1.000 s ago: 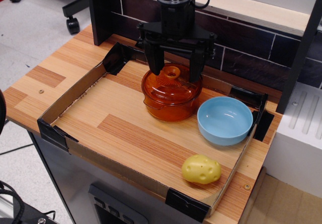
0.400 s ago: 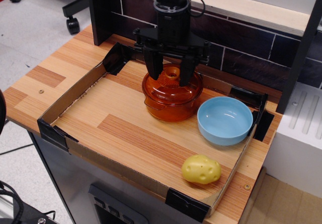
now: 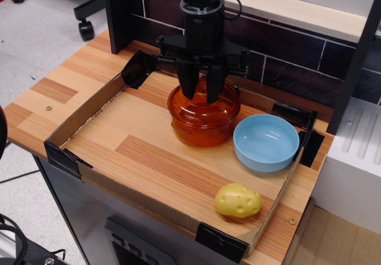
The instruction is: Take lid off pot
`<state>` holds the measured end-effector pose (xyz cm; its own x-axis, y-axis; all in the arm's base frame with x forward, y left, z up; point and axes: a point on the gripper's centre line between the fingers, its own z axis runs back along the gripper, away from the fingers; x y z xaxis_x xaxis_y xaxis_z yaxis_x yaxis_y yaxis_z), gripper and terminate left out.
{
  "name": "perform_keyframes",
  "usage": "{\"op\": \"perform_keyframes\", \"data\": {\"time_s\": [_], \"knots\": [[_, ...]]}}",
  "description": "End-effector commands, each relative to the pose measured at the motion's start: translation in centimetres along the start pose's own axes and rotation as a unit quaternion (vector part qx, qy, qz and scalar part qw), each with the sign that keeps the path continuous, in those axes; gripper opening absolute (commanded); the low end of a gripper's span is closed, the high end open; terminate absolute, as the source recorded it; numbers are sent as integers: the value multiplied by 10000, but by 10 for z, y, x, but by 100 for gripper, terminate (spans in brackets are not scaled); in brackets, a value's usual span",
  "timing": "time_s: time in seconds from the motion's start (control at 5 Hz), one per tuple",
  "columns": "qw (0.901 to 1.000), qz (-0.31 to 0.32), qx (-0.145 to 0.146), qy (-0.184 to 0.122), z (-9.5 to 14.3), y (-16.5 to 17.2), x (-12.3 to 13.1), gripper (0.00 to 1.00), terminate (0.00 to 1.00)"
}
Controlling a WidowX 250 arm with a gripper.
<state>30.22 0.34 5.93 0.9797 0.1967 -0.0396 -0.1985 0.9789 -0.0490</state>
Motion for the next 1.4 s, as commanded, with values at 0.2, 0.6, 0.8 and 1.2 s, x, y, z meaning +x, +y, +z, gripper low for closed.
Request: {"op": "perform_keyframes", "data": {"time_s": [0.2, 0.6, 0.8, 1.2], "knots": [[9965, -273, -430, -667, 68, 15, -17, 0, 0], [9975, -483, -334, -406, 59, 52, -41, 0, 0], [9977, -505, -271, -353, 50, 73, -43, 0, 0], [9967, -691, -68, -415, 28, 99, -45, 0, 0]]}}
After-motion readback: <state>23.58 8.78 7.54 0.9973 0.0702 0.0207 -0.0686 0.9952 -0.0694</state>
